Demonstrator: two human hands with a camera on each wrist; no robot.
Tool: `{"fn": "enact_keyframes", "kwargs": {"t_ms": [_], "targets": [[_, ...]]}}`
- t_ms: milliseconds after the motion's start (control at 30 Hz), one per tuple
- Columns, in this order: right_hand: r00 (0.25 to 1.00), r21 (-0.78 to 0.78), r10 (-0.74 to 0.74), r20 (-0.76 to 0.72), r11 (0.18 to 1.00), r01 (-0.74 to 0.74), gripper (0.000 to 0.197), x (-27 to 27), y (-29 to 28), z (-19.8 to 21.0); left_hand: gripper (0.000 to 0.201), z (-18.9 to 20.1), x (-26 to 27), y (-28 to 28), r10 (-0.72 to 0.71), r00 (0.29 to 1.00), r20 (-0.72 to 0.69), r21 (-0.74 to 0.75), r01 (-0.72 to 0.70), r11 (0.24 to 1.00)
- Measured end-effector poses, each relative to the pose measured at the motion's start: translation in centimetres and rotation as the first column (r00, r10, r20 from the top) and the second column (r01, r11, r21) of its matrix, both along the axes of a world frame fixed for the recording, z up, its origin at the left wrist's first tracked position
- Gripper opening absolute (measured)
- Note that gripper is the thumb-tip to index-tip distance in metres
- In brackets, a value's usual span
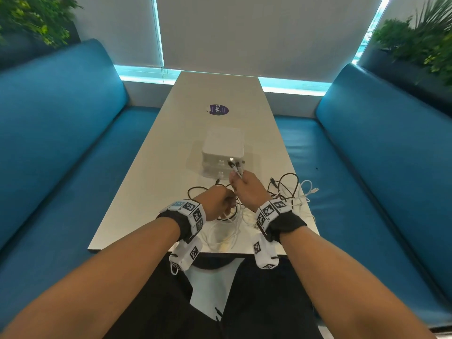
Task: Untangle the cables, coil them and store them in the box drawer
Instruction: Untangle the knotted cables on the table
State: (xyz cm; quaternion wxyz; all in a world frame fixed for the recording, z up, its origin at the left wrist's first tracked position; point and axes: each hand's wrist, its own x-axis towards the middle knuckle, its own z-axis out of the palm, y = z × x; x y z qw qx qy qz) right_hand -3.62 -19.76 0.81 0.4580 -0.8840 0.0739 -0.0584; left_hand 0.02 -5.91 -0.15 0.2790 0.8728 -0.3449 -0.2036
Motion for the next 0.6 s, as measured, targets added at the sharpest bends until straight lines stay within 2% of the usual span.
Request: {"fn": "enact_keyframes", "kwargs": {"t_ms": [100, 233, 333, 433, 500, 600], "targets": [[0.989, -0.288, 0.124, -0.075, 0.947, -0.141, 0.034, -0.2, -0.2, -0.5, 0.025, 0.5, 0.5, 0.7, -0.003, 0.999, 0.041, 0.048, 0.001, 0.999], [0.976, -0.432, 0.213, -0.046, 0.877, -0.212, 0.016, -0.5, -0.5, -0.9, 0.029, 1.0, 1.0, 1.0, -0.046, 0.990, 0.134, 0.184, 0.020, 0.983], [0.983, -0.469, 0.173, -0.056, 0.865, -0.178, 0.019, -0.7, -1.4, -0.3, 0.023, 1.2, 1.6, 1.8, 0.002, 0.989, 0.145, 0.226, -0.035, 0.974], [0.994, -0.527, 0.050, -0.098, 0.845, -0.094, 0.018, -1.4, -3.9, -0.2, 0.020, 1.2, 3.1, 4.0, 0.069, 0.988, 0.137, 0.236, -0.100, 0.967], [0.996, -0.503, -0.012, -0.085, 0.864, -0.032, 0.019, -1.7, -4.8, -0.3, 0.022, 0.9, 3.8, 5.2, 0.112, 0.985, 0.134, 0.197, -0.137, 0.971], [0.996, -0.408, -0.020, -0.084, 0.913, -0.017, 0.014, -1.3, -3.6, 0.2, 0.025, 0.7, 3.3, 4.5, 0.069, 0.974, 0.216, 0.210, -0.115, 0.971]]}}
